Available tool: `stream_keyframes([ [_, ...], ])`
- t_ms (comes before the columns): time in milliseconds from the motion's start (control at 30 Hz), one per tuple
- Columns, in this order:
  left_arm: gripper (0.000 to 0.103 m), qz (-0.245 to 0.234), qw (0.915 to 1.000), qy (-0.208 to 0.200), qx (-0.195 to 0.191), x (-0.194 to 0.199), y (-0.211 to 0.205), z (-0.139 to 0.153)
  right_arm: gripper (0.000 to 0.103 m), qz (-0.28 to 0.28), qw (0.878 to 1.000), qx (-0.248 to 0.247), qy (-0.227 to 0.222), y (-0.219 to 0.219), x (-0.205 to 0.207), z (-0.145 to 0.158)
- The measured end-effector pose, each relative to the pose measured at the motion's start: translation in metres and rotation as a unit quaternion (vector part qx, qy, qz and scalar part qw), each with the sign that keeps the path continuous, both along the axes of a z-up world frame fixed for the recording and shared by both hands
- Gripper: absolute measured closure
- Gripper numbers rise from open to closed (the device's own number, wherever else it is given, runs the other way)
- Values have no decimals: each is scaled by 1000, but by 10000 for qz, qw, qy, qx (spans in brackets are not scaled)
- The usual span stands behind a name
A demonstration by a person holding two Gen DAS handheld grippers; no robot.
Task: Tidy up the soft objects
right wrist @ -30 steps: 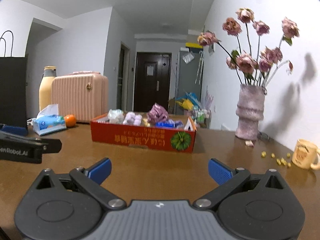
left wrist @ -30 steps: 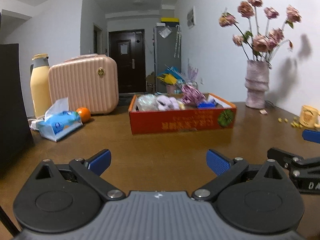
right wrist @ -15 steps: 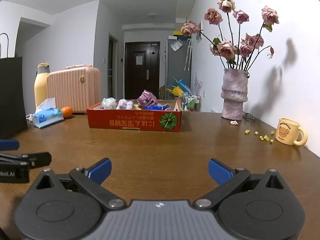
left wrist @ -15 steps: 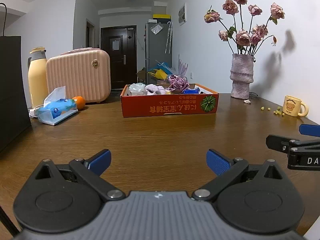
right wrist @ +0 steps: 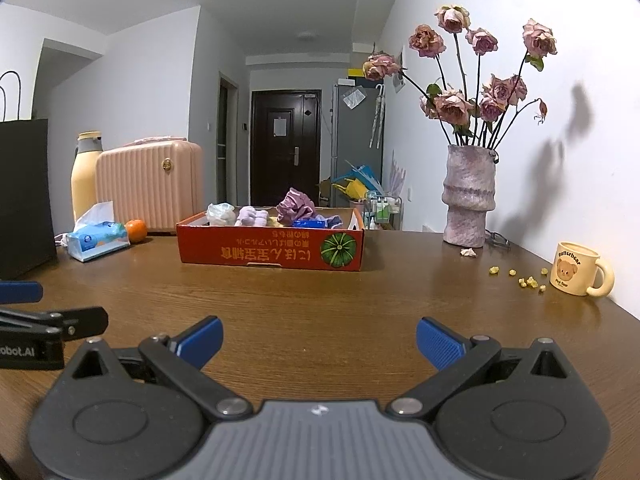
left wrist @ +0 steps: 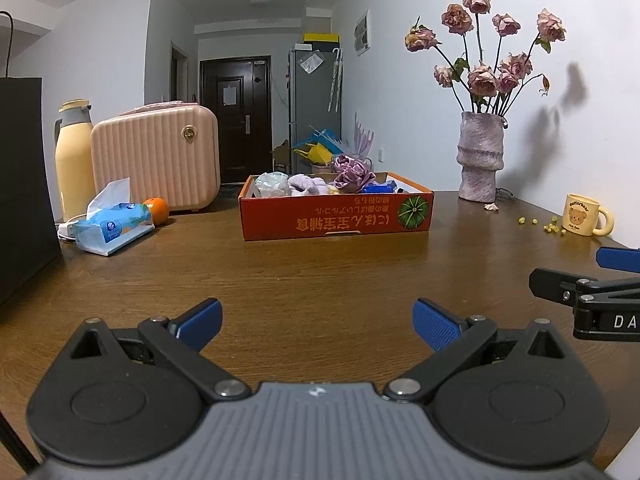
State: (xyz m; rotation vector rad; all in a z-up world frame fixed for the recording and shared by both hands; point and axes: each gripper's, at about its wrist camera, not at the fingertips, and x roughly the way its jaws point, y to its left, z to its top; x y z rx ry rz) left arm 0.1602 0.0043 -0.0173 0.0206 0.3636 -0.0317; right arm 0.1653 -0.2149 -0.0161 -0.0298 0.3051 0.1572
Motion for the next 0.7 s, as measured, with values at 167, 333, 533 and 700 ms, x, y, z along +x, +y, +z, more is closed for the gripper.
stream_keyframes([
  [167,0,-12,10000,-42,2,-1,0,2,0,3,10000,-10,-32,1,-1,2],
  [333,0,-10,10000,-49,-2,-1,0,2,0,8,10000,-18,-57,2,-3,3],
  [533,0,-15,10000,-69,-7,-2,0,3,0,10,10000,-24,-76,2,-3,3],
  [700,0,-3,10000,-87,0,-2,0,3,0,12,10000,-23,-80,1,-3,3],
])
